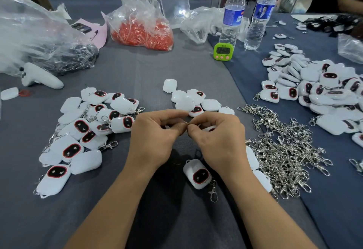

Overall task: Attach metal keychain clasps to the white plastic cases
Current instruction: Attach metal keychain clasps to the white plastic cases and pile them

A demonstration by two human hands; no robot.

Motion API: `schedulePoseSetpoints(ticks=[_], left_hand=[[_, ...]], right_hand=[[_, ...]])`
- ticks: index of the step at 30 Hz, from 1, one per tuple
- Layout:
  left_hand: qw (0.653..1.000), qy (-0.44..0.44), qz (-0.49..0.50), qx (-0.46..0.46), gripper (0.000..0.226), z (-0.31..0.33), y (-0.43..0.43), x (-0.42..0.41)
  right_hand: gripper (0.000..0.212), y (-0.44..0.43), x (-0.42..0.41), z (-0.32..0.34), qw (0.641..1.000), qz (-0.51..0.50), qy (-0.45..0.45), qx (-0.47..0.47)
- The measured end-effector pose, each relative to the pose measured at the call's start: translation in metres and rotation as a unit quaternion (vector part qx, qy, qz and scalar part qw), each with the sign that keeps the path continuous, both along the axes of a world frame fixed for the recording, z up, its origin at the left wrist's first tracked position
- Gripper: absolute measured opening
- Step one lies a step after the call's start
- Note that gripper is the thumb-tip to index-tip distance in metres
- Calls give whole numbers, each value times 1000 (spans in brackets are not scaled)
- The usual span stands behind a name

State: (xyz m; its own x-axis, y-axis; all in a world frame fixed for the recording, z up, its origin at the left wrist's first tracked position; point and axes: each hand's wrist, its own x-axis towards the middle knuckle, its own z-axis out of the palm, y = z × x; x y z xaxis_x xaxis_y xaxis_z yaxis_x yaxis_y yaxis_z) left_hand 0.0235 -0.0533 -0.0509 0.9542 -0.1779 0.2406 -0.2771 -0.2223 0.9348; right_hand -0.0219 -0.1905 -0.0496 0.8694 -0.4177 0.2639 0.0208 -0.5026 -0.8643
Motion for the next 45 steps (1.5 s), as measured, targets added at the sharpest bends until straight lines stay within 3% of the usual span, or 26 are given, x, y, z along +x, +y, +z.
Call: schedulePoseSetpoints(ticks=[6, 13, 34, 42, 45], left_hand=[[1000, 0, 9, 17, 16, 2, -2, -2], [994, -60, 12, 89, 20, 5, -1, -7], [997, -31, -23, 72, 12, 5, 0, -6], [994, -56, -36, 87, 25, 8, 2, -9], [991, -71, -33, 111, 20, 9, 2, -10]], right_hand=[[16, -2, 0, 2, 1000, -12, -4, 18], [17, 0, -1, -1, 999, -19, -11, -39], [34, -7, 1, 4, 1000, 13, -8, -27], [27, -11, -2, 9, 998, 53, 5, -36], [27, -12, -2, 10, 997, 66, 7, -41]])
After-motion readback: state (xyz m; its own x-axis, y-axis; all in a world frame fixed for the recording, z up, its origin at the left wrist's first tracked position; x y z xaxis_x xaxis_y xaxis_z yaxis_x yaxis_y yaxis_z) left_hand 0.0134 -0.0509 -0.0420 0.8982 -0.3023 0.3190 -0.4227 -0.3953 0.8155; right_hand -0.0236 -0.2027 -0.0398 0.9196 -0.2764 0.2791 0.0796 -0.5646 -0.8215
